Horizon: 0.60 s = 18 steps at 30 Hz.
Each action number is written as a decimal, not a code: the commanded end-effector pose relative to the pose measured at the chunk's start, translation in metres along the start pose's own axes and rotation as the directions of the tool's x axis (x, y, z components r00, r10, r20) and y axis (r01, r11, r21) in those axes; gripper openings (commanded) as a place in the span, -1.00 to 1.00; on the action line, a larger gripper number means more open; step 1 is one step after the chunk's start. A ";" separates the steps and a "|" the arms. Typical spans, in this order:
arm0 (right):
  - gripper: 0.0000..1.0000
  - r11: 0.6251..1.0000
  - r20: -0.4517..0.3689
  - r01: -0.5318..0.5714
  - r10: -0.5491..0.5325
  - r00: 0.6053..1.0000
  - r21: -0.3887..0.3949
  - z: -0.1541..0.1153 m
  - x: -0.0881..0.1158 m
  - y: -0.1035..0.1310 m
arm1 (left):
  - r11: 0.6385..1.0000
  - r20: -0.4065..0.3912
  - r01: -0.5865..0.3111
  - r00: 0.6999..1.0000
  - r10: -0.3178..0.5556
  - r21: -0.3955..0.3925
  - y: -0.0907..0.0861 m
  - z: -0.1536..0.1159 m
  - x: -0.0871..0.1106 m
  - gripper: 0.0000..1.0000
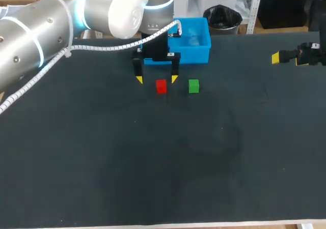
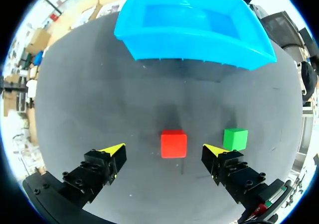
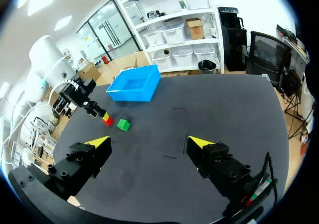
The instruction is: Use the left arm to pick the red cube and place it into the blue plastic box first, then use the right arm to grasp the green cube and put it into the same blue plastic box after the first action is fully finished.
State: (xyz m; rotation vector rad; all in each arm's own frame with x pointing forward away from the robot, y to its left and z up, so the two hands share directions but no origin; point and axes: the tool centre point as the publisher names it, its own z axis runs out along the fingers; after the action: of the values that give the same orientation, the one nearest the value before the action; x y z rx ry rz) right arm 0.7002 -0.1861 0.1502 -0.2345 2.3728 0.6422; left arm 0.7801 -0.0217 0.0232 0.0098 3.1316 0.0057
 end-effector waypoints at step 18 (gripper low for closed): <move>1.00 1.000 0.000 0.000 0.000 1.000 0.001 0.000 0.000 0.000 | 1.000 -0.004 0.006 1.000 -0.006 0.021 -0.004 0.001 0.001 1.00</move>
State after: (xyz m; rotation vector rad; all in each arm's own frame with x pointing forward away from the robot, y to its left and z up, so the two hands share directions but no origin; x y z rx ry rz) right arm 0.7002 -0.1861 0.1502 -0.2345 2.3728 0.6422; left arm 0.7791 -0.0255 0.0244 -0.0014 3.1365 -0.0188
